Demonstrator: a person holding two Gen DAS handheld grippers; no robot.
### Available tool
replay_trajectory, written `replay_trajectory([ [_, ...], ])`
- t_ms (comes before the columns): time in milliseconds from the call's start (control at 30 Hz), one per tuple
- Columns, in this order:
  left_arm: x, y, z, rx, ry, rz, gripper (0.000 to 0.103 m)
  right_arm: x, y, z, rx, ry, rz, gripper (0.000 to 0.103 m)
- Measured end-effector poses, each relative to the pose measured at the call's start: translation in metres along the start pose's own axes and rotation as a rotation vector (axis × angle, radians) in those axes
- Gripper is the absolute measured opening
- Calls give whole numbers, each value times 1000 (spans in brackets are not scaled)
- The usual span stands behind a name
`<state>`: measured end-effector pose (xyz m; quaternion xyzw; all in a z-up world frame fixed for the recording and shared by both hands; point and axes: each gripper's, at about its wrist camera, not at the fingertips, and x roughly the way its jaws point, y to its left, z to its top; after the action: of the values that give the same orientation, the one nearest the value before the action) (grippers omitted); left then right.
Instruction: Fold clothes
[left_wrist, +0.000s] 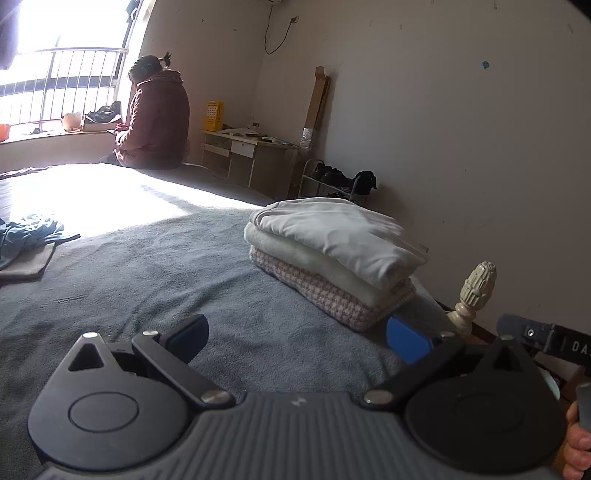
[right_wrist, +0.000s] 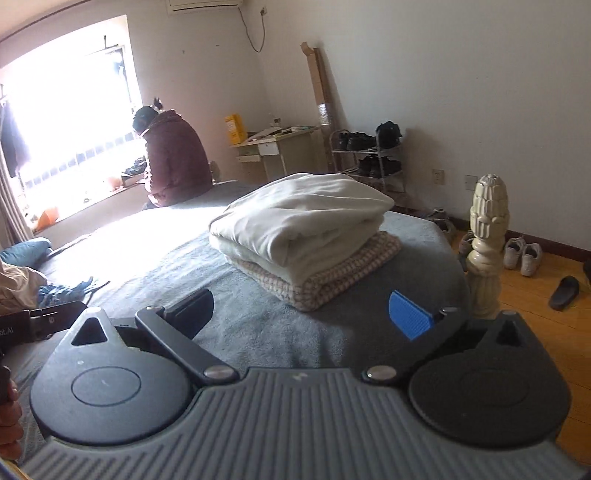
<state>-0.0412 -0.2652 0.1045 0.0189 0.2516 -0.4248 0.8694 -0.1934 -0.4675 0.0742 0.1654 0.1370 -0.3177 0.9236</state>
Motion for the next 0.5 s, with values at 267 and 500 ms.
replay_trajectory([
  [267,-33,6,-13,-4,-21,107,103,-29,32,-20,-53,-9,-162,102],
  [500,-48,8,-16,63,-59,199,103,-40,47,-27,-59,2,-251,102],
])
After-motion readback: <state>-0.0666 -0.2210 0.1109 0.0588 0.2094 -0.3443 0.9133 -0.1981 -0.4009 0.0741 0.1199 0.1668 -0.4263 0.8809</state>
